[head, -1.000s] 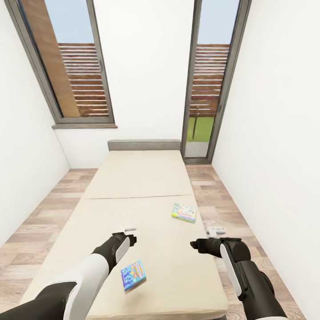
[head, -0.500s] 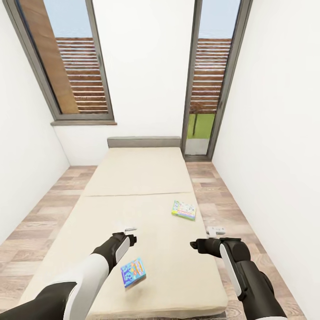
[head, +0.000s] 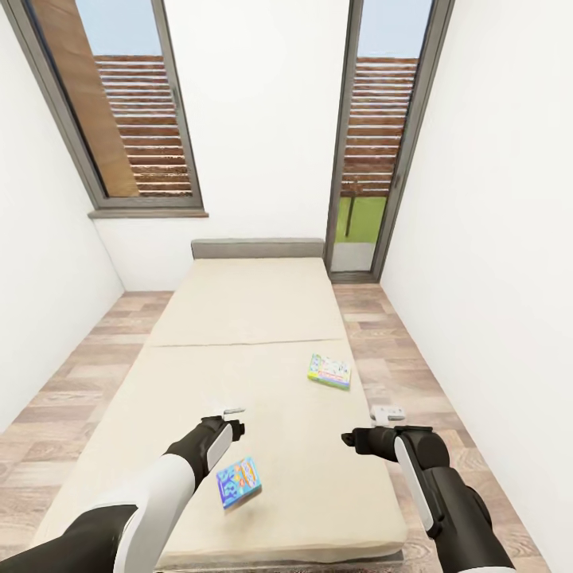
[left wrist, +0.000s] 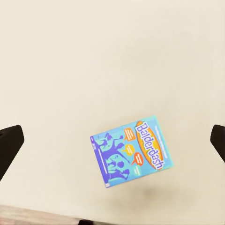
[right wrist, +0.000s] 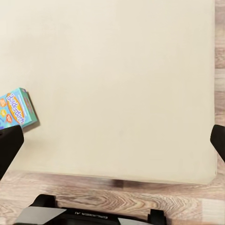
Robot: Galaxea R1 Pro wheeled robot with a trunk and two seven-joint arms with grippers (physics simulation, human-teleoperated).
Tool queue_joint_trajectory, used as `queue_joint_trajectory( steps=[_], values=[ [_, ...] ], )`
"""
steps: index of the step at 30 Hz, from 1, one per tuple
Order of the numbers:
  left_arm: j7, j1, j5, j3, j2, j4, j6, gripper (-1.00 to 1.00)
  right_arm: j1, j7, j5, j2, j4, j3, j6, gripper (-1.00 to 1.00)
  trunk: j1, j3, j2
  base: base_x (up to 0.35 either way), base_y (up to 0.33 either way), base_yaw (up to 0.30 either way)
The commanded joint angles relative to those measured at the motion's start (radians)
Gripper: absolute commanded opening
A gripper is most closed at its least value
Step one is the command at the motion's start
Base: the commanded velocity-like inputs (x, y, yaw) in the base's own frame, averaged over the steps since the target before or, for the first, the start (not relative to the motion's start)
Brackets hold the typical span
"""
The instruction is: Put all the toys in the child's room - the three board games (two on the bed and one on the table), the two jigsaw puzzles on the table, and the tennis ball on the table - inside the toy box on the table in the child's room.
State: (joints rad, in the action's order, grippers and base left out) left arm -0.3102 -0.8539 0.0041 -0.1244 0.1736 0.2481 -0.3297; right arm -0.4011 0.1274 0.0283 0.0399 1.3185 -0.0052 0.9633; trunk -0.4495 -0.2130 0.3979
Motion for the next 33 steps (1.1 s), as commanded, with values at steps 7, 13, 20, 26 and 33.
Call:
queue_joint_trajectory(
  steps=[7, 13, 20, 26, 33],
  values=[
    [-0.002, 0.000, 0.001, -0.006, 0.001, 0.002, -0.004, 1.00, -0.001, 0.006, 0.005, -0.005, 0.003, 0.001, 0.006, 1.00, -0.001, -0.013, 0.002, 0.000, 0.000, 0.000],
    [-0.001, 0.001, 0.001, -0.006, 0.001, 0.002, -0.003, 1.00, -0.001, 0.033, 0.015, -0.007, 0.004, -0.001, 0.007, 1.00, -0.001, -0.023, 0.002, 0.000, 0.000, 0.000],
    [-0.001, 0.001, 0.001, -0.006, 0.001, 0.002, -0.003, 1.00, -0.001, 0.166, 0.017, -0.008, 0.007, -0.003, 0.003, 1.00, -0.001, -0.034, 0.002, 0.000, 0.000, 0.000],
    [0.000, 0.001, 0.001, -0.008, 0.001, 0.005, 0.000, 1.00, 0.001, 0.315, 0.017, -0.009, 0.033, -0.005, 0.002, 1.00, -0.001, -0.044, 0.002, 0.000, 0.000, 0.000],
    [-0.004, -0.007, 0.001, -0.007, 0.001, 0.046, -0.002, 1.00, 0.004, 0.498, 0.016, -0.016, 0.112, -0.011, 0.009, 1.00, -0.001, -0.055, 0.002, 0.000, 0.000, 0.000]
  ],
)
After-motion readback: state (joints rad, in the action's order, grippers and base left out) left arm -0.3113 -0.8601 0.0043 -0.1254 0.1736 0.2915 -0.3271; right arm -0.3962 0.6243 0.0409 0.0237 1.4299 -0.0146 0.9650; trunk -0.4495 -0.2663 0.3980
